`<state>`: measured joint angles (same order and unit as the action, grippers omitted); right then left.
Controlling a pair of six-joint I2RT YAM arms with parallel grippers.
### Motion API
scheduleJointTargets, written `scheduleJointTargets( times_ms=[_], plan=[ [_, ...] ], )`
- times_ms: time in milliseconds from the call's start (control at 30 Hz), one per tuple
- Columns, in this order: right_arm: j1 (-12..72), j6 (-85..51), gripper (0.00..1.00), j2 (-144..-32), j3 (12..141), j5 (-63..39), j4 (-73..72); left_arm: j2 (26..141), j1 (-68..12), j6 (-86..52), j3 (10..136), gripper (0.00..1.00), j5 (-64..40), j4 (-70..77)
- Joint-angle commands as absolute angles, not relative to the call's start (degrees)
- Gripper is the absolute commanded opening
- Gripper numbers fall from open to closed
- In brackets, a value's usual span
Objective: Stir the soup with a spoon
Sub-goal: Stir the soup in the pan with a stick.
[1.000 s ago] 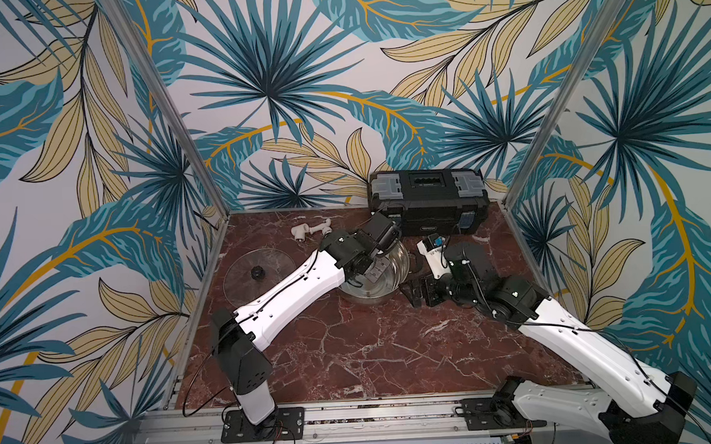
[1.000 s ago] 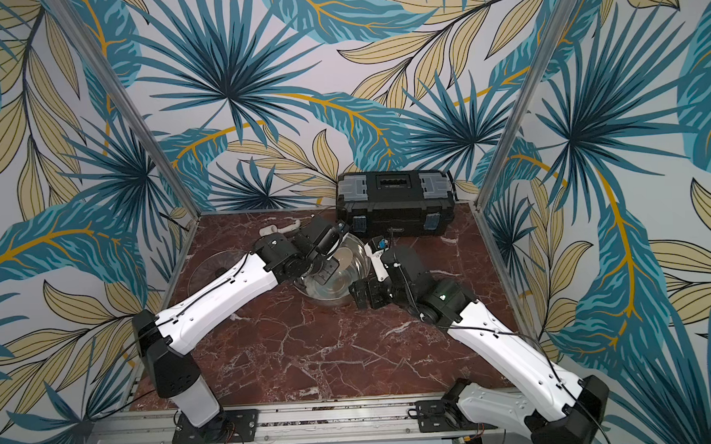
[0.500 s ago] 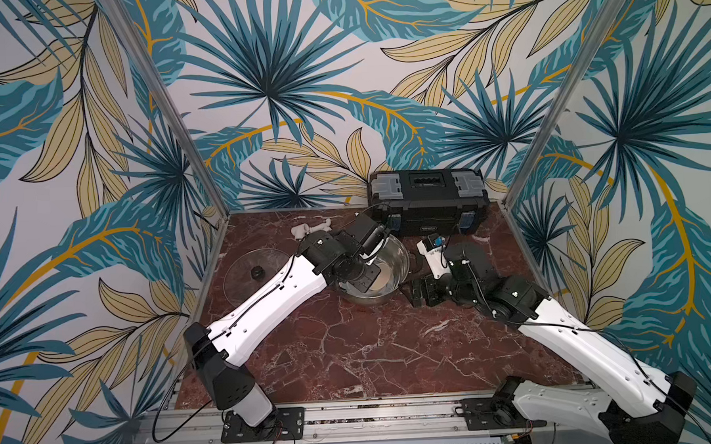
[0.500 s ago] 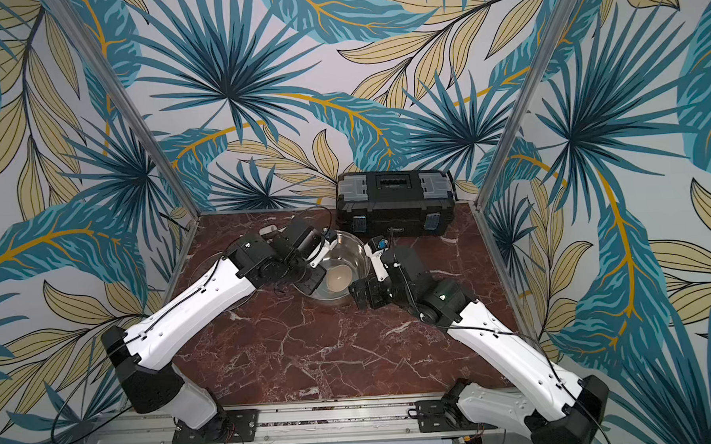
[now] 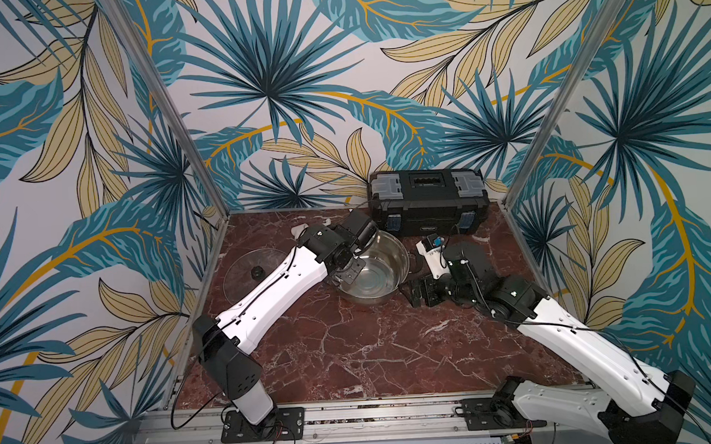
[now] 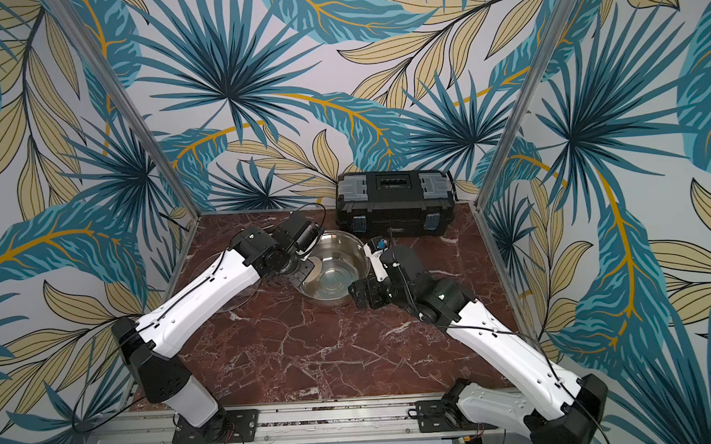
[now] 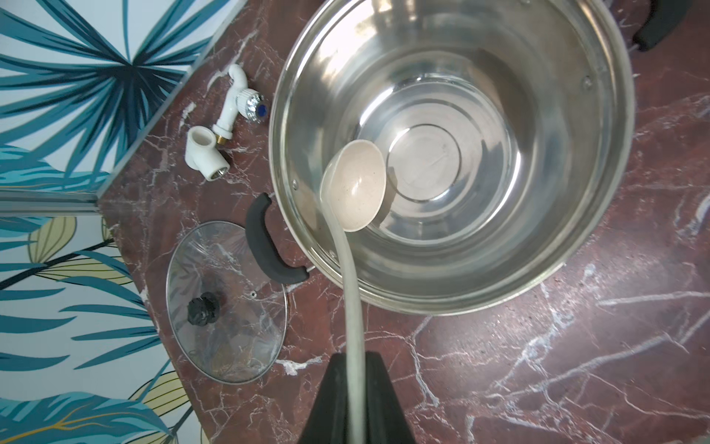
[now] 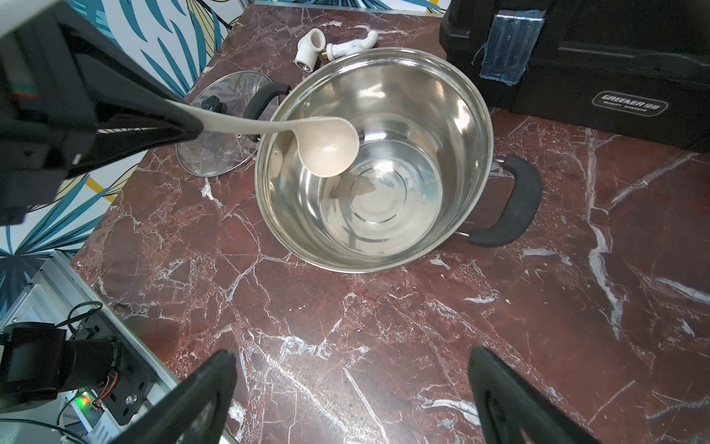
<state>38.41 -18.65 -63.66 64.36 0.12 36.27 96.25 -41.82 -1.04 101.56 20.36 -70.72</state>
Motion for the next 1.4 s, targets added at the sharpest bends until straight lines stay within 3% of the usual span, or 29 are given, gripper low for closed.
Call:
scheduleJointTargets(
  times_ms=[0, 267, 600, 933, 1367],
  plan=[
    [38.7, -18.9, 1.00, -62.8, 63.0, 0.2, 36.1, 96.5, -42.4, -0.1, 104.2, 0.00, 24.1, -64.2],
    [38.7, -18.8, 1.00, -62.2, 62.8, 0.9, 36.7, 97.7, -46.5, -0.9, 104.7, 0.00, 16.6, -58.8],
    [38.7, -19.0, 0.99, -62.6, 63.0, 0.6, 36.2, 93.4, -46.8, -5.5, 101.0, 0.00, 7.2, -67.5],
    [38.7, -19.3, 1.00, -63.7, 63.0, -0.6, 34.5, 91.8, -45.8, -3.5, 98.6, 0.00, 17.2, -77.3],
    [38.7, -19.3, 1.00, -61.9, 61.9, 0.6, 35.3, 98.7, -46.1, -0.5, 106.0, 0.00, 25.9, -64.7]
  ],
)
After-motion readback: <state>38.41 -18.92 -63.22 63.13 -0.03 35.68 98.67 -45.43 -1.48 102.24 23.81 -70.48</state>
